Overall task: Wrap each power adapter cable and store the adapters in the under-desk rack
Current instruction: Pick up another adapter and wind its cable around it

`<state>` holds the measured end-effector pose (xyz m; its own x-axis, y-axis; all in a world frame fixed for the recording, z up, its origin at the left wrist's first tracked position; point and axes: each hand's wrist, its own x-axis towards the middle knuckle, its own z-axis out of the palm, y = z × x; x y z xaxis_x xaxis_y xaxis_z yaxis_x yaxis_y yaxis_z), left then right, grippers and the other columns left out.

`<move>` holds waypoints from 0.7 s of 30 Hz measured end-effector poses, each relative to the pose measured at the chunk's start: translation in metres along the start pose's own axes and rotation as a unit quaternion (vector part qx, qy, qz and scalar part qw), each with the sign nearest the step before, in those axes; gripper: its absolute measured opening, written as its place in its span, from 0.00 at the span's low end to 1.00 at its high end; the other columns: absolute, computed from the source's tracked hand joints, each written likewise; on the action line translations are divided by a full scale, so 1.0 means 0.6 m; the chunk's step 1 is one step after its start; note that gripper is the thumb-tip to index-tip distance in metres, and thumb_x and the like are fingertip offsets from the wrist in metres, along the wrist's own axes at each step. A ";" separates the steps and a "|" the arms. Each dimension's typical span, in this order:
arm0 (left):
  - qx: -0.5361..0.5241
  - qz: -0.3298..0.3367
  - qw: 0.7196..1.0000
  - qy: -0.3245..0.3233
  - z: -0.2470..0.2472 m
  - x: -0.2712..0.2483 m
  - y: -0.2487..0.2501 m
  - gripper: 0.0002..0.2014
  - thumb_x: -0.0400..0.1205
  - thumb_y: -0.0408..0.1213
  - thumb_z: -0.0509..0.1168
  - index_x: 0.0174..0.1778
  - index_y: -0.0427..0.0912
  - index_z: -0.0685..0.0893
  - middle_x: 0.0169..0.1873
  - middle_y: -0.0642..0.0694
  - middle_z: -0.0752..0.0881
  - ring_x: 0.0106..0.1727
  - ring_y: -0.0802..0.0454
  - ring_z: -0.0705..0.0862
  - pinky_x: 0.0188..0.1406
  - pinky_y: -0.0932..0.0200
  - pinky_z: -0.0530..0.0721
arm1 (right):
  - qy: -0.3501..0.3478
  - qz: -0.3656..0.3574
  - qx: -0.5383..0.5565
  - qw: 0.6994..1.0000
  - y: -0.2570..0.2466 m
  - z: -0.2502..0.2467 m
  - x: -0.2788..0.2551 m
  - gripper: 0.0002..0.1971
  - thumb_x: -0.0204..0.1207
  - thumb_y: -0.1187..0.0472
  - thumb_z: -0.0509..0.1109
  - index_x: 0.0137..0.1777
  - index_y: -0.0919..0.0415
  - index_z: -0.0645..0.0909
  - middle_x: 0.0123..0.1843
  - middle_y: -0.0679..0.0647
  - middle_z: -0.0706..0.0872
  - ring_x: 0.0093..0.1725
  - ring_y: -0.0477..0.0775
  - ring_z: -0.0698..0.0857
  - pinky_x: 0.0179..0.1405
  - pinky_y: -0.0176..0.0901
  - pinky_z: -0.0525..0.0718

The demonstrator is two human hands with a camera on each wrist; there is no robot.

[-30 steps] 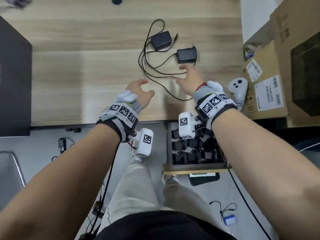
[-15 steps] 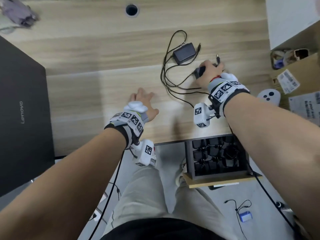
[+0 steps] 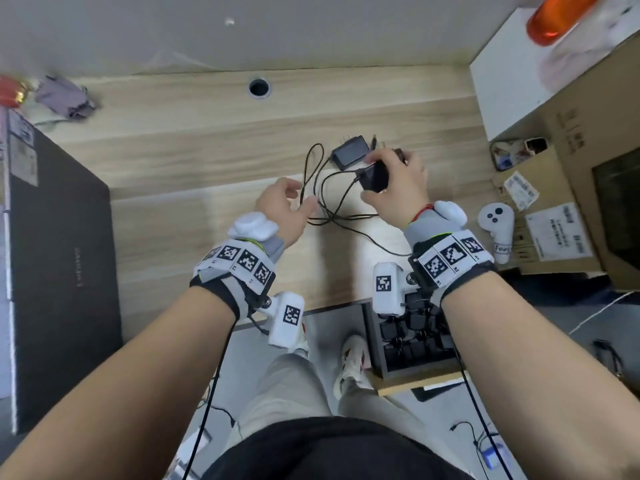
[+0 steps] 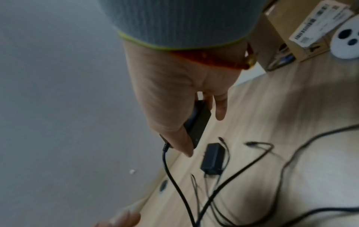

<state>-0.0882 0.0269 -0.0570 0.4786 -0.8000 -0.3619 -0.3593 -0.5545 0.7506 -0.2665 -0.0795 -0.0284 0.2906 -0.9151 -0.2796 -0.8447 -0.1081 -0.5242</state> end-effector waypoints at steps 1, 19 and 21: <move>-0.016 0.012 1.000 0.012 -0.013 -0.007 0.024 0.17 0.79 0.51 0.71 0.60 0.48 0.83 0.51 0.54 0.86 0.52 0.52 0.84 0.54 0.57 0.81 | 0.011 -0.024 0.011 1.000 -0.017 -0.016 -0.009 0.25 0.66 0.58 0.75 0.65 0.42 0.77 0.70 0.59 0.68 0.69 0.65 0.66 0.66 0.39 0.63; -0.381 0.055 0.923 -0.001 -0.131 -0.210 0.320 0.11 0.86 0.37 0.64 0.60 0.34 0.77 0.46 0.37 0.85 0.41 0.41 0.87 0.40 0.51 0.91 | -0.121 -0.200 0.241 0.942 -0.121 -0.203 -0.163 0.37 0.69 0.45 0.79 0.76 0.55 0.69 0.64 0.52 0.82 0.60 0.51 0.86 0.62 0.54 0.86; -0.401 0.061 0.914 0.001 -0.137 -0.229 0.342 0.11 0.88 0.40 0.62 0.59 0.36 0.75 0.45 0.39 0.83 0.42 0.40 0.87 0.45 0.50 0.90 | -0.189 -0.228 0.173 0.939 -0.119 -0.191 -0.177 0.22 0.76 0.43 0.72 0.65 0.56 0.81 0.56 0.53 0.88 0.56 0.50 0.87 0.65 0.56 0.84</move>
<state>-0.1616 0.0417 0.1922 0.4755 -0.8440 -0.2482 0.2917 -0.1148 0.9496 -0.2889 -0.0193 0.1309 0.7806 -0.5941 -0.1942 -0.4165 -0.2627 -0.8704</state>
